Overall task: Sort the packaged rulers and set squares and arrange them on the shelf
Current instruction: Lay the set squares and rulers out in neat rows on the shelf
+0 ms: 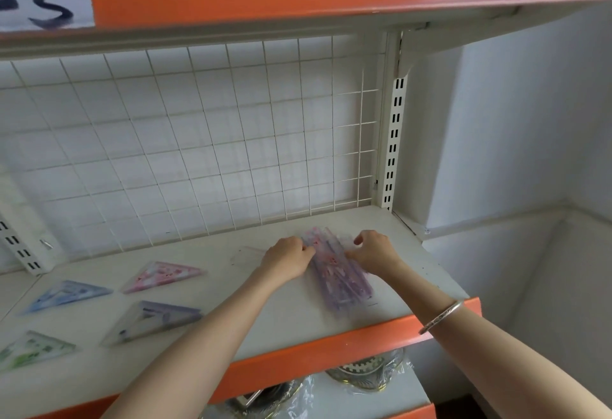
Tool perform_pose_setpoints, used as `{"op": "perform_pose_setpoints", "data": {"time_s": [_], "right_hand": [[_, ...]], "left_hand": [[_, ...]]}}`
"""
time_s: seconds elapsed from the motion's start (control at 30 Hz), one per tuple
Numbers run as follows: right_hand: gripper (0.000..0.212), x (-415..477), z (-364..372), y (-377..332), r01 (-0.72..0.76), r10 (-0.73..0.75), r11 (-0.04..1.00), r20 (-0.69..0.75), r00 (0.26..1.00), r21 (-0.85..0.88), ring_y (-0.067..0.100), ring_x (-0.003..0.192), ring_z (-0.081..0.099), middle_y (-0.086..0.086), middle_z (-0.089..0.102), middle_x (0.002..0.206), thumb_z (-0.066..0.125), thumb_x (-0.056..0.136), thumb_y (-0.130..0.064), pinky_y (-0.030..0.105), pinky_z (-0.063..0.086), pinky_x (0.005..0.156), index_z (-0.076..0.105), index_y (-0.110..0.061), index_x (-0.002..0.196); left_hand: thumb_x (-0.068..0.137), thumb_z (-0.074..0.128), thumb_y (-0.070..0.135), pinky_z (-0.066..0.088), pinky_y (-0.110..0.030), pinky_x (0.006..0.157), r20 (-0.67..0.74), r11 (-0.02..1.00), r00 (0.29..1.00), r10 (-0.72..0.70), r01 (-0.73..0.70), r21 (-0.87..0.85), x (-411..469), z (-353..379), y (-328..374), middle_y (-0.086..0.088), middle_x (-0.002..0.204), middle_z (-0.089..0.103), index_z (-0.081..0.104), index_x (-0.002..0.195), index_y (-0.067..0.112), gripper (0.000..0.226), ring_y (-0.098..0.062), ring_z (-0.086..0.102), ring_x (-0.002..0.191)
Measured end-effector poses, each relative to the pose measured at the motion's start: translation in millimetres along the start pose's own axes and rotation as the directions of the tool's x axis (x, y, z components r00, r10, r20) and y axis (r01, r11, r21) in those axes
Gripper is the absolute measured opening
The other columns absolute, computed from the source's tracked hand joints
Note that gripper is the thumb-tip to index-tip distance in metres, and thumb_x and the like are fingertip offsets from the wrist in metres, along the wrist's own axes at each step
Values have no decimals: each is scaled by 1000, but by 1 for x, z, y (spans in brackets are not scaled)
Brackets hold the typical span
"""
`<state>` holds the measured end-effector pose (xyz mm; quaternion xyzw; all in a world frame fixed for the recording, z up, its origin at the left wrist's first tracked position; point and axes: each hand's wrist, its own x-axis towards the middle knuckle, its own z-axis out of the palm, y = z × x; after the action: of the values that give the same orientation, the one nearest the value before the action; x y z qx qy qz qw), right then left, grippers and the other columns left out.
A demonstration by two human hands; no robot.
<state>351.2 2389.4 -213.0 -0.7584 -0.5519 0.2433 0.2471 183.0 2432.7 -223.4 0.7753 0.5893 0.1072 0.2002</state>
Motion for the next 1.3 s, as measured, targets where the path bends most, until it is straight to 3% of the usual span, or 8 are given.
{"op": "perform_pose_setpoints", "data": {"time_s": [0.13,0.3,0.53,0.83,0.97,1.1,1.23,1.3], "right_hand": [[35,8,-6,2,-15,11,997,51,999,78,38,89,65,27,65,106,60,81,-4,40,54,79,61,12,112],[37,17,-8,8,-37,16,982,115,993,186,25,71,53,27,65,100,58,80,0,33,48,66,57,12,116],[11,30,-16,22,-317,204,838,284,937,445,25,49,53,16,56,65,55,81,11,25,48,42,57,4,73],[16,38,-19,34,-296,154,860,342,927,415,17,35,58,14,62,55,64,83,1,18,43,35,62,5,68],[16,47,-26,42,-52,21,971,130,991,235,25,50,61,17,67,62,62,78,-1,32,56,55,62,0,62],[13,48,-33,45,304,-300,952,-85,950,31,17,79,57,2,63,86,65,77,-3,18,44,60,64,-14,84],[43,48,-36,46,549,-547,830,54,836,-97,13,116,41,-6,55,122,62,76,-7,30,35,101,63,-26,114],[35,45,-38,44,529,-519,849,200,831,5,11,117,49,-6,62,120,65,76,-12,31,37,103,69,-28,107]], "left_hand": [[95,46,29,47,-40,79,-17,995,997,-81,80,-62,-5,4,20,-29,104,61,49,65,2,40,-39,60,99],[86,63,44,47,-40,74,30,979,990,-134,137,-151,-4,14,44,-26,108,65,63,104,-9,56,-36,62,101],[75,70,57,43,-29,71,55,982,986,-159,164,-97,3,29,66,-15,104,66,67,89,8,51,-26,62,101],[68,82,42,43,-26,72,131,980,979,-153,167,-104,9,25,64,-12,103,66,59,78,14,38,-22,58,94],[63,88,34,41,-25,63,160,983,983,-89,113,-143,10,22,54,-4,92,58,60,90,9,46,-20,55,81],[66,87,29,47,-32,87,259,990,966,15,22,-138,9,13,48,-4,113,60,64,115,9,57,-25,58,102],[72,82,26,38,-27,103,371,994,923,97,-71,-84,7,6,46,1,130,44,55,133,20,67,-20,45,122],[73,82,23,37,-26,104,426,993,898,110,-85,-78,5,4,47,4,128,44,53,134,21,67,-18,44,123]]}}
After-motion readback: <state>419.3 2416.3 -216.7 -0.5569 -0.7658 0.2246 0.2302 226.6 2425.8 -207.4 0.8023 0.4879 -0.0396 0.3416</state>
